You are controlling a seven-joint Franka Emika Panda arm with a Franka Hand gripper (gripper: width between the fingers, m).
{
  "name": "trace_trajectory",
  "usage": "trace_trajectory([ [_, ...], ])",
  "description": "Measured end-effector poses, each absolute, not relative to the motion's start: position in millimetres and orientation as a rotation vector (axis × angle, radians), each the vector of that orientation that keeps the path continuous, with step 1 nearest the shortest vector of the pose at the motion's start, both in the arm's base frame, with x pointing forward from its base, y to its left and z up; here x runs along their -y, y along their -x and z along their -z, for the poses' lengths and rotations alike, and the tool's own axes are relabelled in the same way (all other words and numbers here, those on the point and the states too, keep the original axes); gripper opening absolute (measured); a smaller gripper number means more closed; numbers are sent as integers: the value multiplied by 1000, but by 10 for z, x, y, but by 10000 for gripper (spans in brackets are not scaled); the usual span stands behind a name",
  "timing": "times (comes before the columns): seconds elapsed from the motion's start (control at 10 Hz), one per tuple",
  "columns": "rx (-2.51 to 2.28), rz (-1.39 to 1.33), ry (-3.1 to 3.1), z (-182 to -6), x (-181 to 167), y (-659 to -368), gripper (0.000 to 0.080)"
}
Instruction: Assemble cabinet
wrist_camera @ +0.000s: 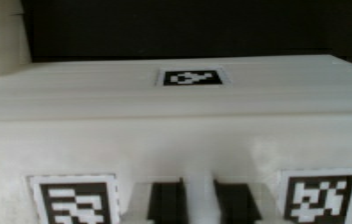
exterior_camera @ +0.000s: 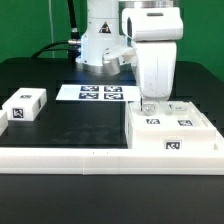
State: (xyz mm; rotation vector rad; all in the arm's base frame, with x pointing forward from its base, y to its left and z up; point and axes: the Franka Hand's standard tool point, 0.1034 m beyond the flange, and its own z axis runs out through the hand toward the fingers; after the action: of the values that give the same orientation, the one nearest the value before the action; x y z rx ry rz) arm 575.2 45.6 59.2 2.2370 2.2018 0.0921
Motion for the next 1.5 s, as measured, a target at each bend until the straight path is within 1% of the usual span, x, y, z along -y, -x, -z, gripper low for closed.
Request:
trace_trajectory([
  [0.3,-2202,-88,-2240,-586,-458,-5753,71],
  [0.4,-2202,-88,-2240,-585,-457,-5751,155],
  [0.5,-2202,-88,-2241,-584,-456,-5751,358],
  [0.6,-2202,-88,-2241,-583,-456,-5750,495],
  [0.7,-2202,-87,-2241,-582,-456,-5749,495],
  [0.8,-2202,-87,-2241,-582,-456,-5749,678],
  [0.9,-2202,-87,-2241,-581,-455,-5749,761],
  [1.0,-2202,-87,-2241,-581,-455,-5748,761],
  [1.1,-2202,-87,-2241,-580,-455,-5748,792],
  [1.2,-2201,-88,-2241,-581,-455,-5747,797],
  [1.3,-2155,-116,-2263,-645,-457,-5721,797],
  [1.5,-2060,-141,-2319,-793,-446,-5533,797],
])
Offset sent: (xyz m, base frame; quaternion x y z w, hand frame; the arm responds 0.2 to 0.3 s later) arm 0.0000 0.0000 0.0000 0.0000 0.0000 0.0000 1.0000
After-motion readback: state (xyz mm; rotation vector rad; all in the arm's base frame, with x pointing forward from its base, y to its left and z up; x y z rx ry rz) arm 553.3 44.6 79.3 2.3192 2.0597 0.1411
